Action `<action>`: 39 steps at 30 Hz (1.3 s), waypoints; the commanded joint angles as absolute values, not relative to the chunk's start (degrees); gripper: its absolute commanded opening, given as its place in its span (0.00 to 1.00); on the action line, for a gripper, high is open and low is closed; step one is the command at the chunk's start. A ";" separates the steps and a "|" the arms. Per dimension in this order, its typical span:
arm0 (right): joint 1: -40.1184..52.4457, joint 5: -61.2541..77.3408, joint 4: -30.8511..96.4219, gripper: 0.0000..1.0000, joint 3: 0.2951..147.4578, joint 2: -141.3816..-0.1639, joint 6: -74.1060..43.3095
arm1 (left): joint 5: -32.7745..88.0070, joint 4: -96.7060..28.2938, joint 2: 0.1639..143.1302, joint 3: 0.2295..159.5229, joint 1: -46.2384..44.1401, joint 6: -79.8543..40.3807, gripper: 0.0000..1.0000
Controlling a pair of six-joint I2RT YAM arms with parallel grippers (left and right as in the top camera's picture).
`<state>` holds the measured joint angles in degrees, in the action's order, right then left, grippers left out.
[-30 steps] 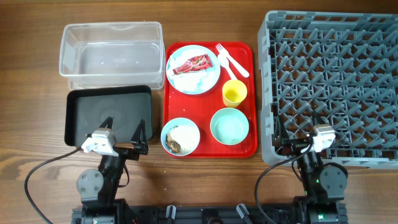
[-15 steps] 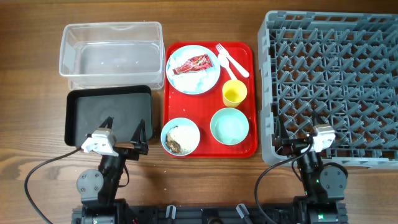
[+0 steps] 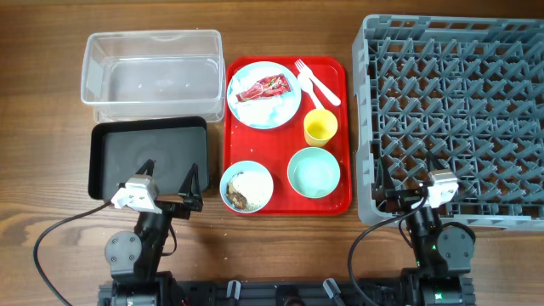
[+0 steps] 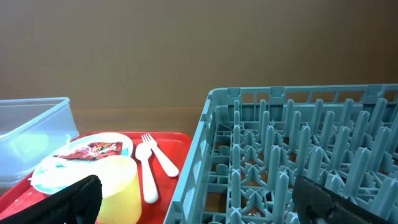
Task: Sort waste into correct bins and load items into the dishwasher rack
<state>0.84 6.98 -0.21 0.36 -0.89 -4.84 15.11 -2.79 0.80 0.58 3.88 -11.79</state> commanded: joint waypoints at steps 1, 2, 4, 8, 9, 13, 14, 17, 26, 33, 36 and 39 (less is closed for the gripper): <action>1.13 6.00 -0.40 1.00 0.30 -0.43 -4.51 | 15.59 -3.01 0.38 0.32 4.25 -10.87 1.00; 1.13 6.00 -0.40 1.00 0.30 -0.43 -4.54 | 15.59 -3.01 0.38 0.32 4.25 -10.87 1.00; 1.13 6.00 -0.40 1.00 0.30 -0.43 -4.51 | 15.59 -3.01 0.38 0.32 4.25 -10.87 1.00; 1.13 6.00 -0.40 1.00 0.30 -0.43 -4.51 | 15.59 -3.01 0.38 0.32 4.25 -10.87 1.00; 1.13 6.00 -0.40 1.00 0.30 -0.43 -4.54 | 15.59 -3.01 0.38 0.32 4.25 -10.90 1.00; 1.13 6.00 -0.40 1.00 0.30 -0.43 -4.54 | 15.59 -3.01 0.38 0.32 4.25 -10.87 1.00; 1.13 6.00 -0.40 1.00 0.30 -0.43 -4.51 | 15.59 -3.01 0.38 0.32 4.25 -10.87 1.00; 1.13 6.00 -0.40 1.00 0.30 -0.43 -4.67 | 15.59 -3.01 0.38 0.32 4.25 -10.90 1.00; 1.13 6.09 -0.40 1.00 0.30 -0.43 -4.69 | 15.59 -3.01 0.38 0.32 4.25 -10.87 1.00; 1.13 11.49 -1.15 1.00 0.30 -0.43 -4.71 | 15.62 -2.07 0.38 0.32 4.25 -10.90 1.00; 1.13 13.72 -2.13 1.00 0.32 -0.43 -4.67 | 15.64 -1.04 0.38 0.34 4.25 -10.90 1.00; 1.13 15.57 -3.90 1.00 0.32 -0.43 -4.64 | 15.64 -0.14 0.38 0.34 4.25 -10.90 1.00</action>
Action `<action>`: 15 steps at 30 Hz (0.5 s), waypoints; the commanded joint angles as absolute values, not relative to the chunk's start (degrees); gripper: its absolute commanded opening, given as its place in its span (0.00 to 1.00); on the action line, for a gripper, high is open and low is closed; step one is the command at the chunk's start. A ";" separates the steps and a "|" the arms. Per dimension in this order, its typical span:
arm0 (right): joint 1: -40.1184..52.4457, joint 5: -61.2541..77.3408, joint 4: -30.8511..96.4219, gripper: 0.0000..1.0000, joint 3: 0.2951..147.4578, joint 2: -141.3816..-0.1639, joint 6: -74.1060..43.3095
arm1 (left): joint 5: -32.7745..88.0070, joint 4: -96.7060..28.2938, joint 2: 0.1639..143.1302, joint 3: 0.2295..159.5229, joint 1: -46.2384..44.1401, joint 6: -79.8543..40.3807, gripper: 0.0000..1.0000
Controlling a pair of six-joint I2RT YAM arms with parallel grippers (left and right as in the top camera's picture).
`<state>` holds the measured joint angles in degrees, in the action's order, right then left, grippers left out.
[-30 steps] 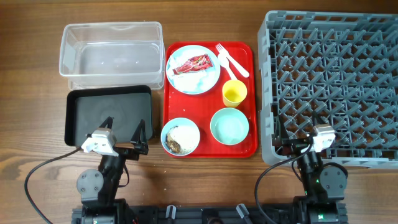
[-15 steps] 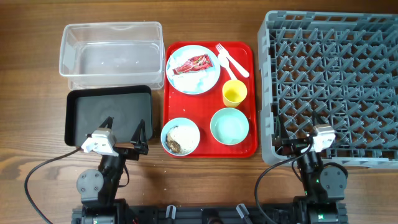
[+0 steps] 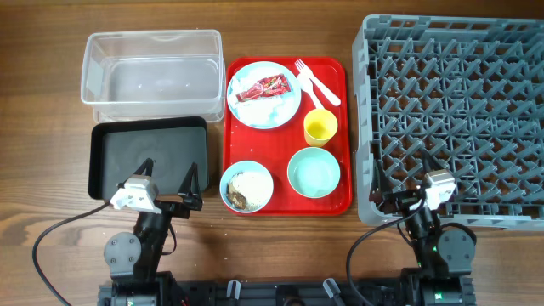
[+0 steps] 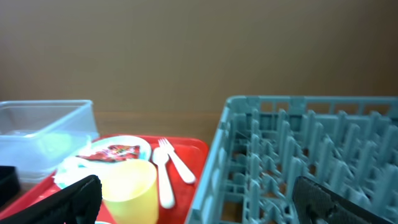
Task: Sort waste into correct bins and load items into the dishwasher rack
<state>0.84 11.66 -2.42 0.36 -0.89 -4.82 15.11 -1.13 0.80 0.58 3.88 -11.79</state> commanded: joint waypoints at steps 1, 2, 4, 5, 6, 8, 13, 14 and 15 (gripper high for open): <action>1.13 16.14 -4.73 1.00 0.32 -0.43 -4.64 | 15.66 0.19 0.38 0.34 4.25 -10.90 1.00; 1.13 16.73 -5.48 1.00 0.32 -0.43 -4.62 | 15.66 0.45 0.38 0.34 4.25 -10.90 1.00; 1.10 17.10 -6.24 1.00 0.51 -0.43 -4.62 | 15.66 0.67 0.38 0.45 4.25 -10.90 1.00; 1.13 17.10 -6.26 1.00 0.80 -0.43 -4.62 | 15.68 0.67 0.38 0.58 4.25 -10.90 1.00; 1.13 17.10 -6.28 1.00 1.10 -0.43 -4.64 | 15.92 0.64 0.38 0.82 4.25 -10.90 1.00; 1.13 17.10 -6.31 1.00 1.74 -0.43 -4.62 | 16.58 0.64 0.38 1.43 4.25 -10.90 1.00; 1.13 17.15 -6.42 1.00 3.05 -0.43 -4.62 | 16.78 0.64 0.38 3.27 4.25 -10.90 1.00; 1.13 17.34 -6.42 1.00 3.29 -0.43 -4.56 | 16.78 0.64 0.38 3.49 4.25 -10.90 1.00; 1.13 17.58 -6.39 1.00 3.44 -0.43 -4.43 | 16.95 0.64 0.38 3.77 4.25 -10.90 1.00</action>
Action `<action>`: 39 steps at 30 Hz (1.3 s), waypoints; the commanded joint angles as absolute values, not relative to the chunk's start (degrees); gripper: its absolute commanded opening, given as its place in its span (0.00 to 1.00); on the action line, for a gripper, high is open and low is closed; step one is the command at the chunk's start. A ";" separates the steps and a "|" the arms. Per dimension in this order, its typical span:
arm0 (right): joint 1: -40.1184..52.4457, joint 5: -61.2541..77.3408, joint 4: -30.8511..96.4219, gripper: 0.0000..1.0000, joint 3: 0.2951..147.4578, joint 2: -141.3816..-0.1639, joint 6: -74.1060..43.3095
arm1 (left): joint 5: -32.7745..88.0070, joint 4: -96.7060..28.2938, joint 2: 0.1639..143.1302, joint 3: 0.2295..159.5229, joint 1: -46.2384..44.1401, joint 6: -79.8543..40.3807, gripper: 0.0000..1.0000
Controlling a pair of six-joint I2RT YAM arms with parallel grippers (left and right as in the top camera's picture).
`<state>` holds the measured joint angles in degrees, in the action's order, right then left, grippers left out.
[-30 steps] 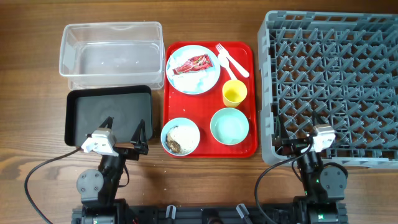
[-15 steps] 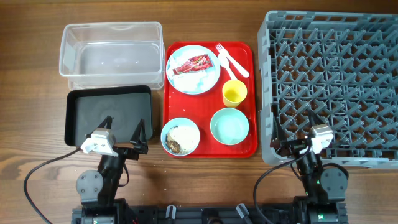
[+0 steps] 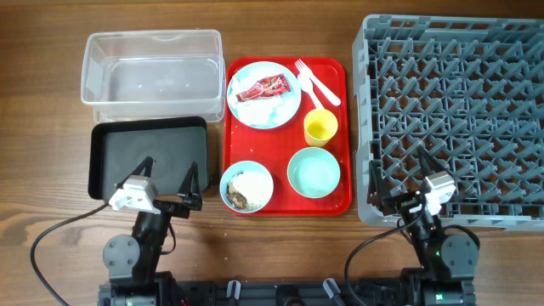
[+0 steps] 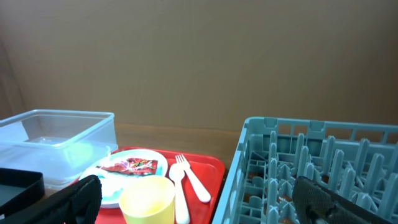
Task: Sort waste into correct bins and load items into the dishwasher rack
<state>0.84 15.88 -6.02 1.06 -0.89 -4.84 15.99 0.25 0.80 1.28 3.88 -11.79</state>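
A red tray (image 3: 255,204) holds a plate (image 3: 276,109) with a red wrapper (image 3: 263,87), a white fork and spoon (image 3: 313,82), a yellow cup (image 3: 320,127), an empty teal bowl (image 3: 314,172) and a bowl of food scraps (image 3: 246,187). The grey dishwasher rack (image 3: 455,110) stands on the right. My right gripper (image 3: 398,174) is open at the rack's near left corner, its fingers (image 4: 74,199) wide apart in the right wrist view. My left gripper (image 3: 170,177) is open over the black bin's near edge.
A clear plastic bin (image 3: 151,72) sits at the far left, with a black bin (image 3: 149,157) in front of it. Cables trail from both arm bases along the table's near edge.
My right gripper has turned a little further left and tilted up; its wrist view now takes in more of the tray, the clear bin and the black bin's corner. The left arm is unchanged.
At first my right wrist camera looked low over the rack's corner with the tray at the left edge. It then swung left, bringing the cup and plate nearer centre. Now it sits higher and further left. Both grippers stayed open, and every item kept its place.
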 commanded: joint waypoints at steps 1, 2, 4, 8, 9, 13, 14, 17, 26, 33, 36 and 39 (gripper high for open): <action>1.10 18.04 -6.44 1.00 3.70 -0.43 -4.47 | 17.02 0.64 0.38 4.08 4.25 -10.90 1.00; 1.13 18.15 -6.42 1.00 3.88 -0.43 -4.47 | 17.17 0.64 0.38 4.27 4.25 -10.90 1.00; 1.13 18.15 -6.44 1.00 4.10 -0.43 -4.45 | 17.17 0.62 0.38 4.78 4.25 -10.90 1.00; 1.13 18.15 -6.46 1.00 4.60 -0.43 -4.45 | 17.17 0.58 0.38 5.61 4.25 -10.90 1.00; 1.13 18.15 -6.48 1.00 4.71 -0.43 -4.45 | 17.17 0.45 0.38 5.76 4.25 -10.90 1.00; 1.13 18.15 -6.52 1.00 5.41 -0.43 -4.45 | 17.15 -0.71 0.38 6.98 4.25 -10.83 1.00; 1.13 18.17 -6.48 1.00 5.63 -0.43 -4.45 | 17.15 -0.89 0.38 7.35 4.25 -10.79 1.00; 1.13 19.31 -6.35 1.00 6.44 -0.45 -4.47 | 17.10 -0.93 0.86 8.69 4.25 -10.63 1.00; 1.13 21.15 1.52 1.00 16.82 -8.43 -3.77 | 17.15 -11.55 19.22 25.65 4.25 -4.45 1.00; 1.13 21.74 12.51 1.00 30.44 -20.75 -2.90 | 18.04 -24.53 39.51 45.93 4.03 -3.57 1.00; 1.13 22.81 18.04 1.00 37.04 -27.05 -2.48 | 18.39 -30.33 48.07 54.17 1.61 -1.61 1.00; 1.13 23.51 24.01 1.00 43.00 -32.42 -1.50 | 17.87 -33.78 54.87 59.88 -2.02 -0.51 1.00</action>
<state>0.89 21.45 20.71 36.88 -27.55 -3.09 17.06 -31.20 47.86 53.39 1.83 -3.86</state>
